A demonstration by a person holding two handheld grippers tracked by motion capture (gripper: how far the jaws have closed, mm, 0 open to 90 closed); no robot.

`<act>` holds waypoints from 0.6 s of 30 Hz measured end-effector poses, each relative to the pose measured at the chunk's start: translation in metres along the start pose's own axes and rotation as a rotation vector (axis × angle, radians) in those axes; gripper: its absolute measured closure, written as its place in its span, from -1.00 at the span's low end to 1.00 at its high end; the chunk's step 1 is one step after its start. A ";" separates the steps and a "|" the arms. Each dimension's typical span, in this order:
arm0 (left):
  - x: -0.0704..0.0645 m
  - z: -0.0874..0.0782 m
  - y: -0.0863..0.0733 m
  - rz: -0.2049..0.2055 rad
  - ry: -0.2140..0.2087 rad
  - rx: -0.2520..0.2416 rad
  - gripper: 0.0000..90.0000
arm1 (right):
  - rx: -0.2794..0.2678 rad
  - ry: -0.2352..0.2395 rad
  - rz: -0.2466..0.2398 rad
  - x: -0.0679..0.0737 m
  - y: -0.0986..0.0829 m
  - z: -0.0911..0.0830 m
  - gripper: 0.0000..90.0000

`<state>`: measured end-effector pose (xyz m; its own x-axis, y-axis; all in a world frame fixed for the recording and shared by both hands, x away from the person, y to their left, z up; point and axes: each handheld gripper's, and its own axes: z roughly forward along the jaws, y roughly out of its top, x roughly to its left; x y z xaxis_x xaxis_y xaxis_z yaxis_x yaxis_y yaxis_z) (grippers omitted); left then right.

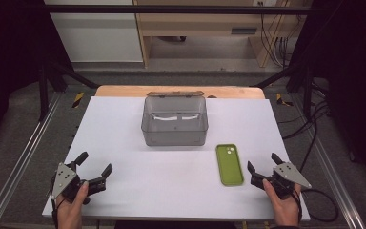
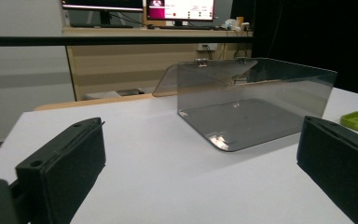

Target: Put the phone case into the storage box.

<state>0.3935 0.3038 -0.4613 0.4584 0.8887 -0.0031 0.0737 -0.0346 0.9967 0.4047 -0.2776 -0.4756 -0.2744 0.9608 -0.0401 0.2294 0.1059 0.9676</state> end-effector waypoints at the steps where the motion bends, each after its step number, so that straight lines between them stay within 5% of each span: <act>1: -0.001 0.000 0.000 0.008 -0.004 0.003 -0.98 | 0.020 -0.025 0.023 -0.001 -0.001 0.000 -0.83; 11: -0.003 0.001 0.001 0.007 -0.013 0.010 -0.98 | 0.050 -0.041 0.065 -0.001 -0.001 0.000 -0.84; 18: -0.004 0.002 0.001 0.007 -0.020 0.016 -0.98 | 0.108 -0.084 0.060 -0.001 -0.001 0.002 -0.63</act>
<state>0.3930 0.2994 -0.4603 0.4770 0.8789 0.0025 0.0845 -0.0487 0.9952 0.4063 -0.2778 -0.4770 -0.1789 0.9838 -0.0077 0.3433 0.0697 0.9366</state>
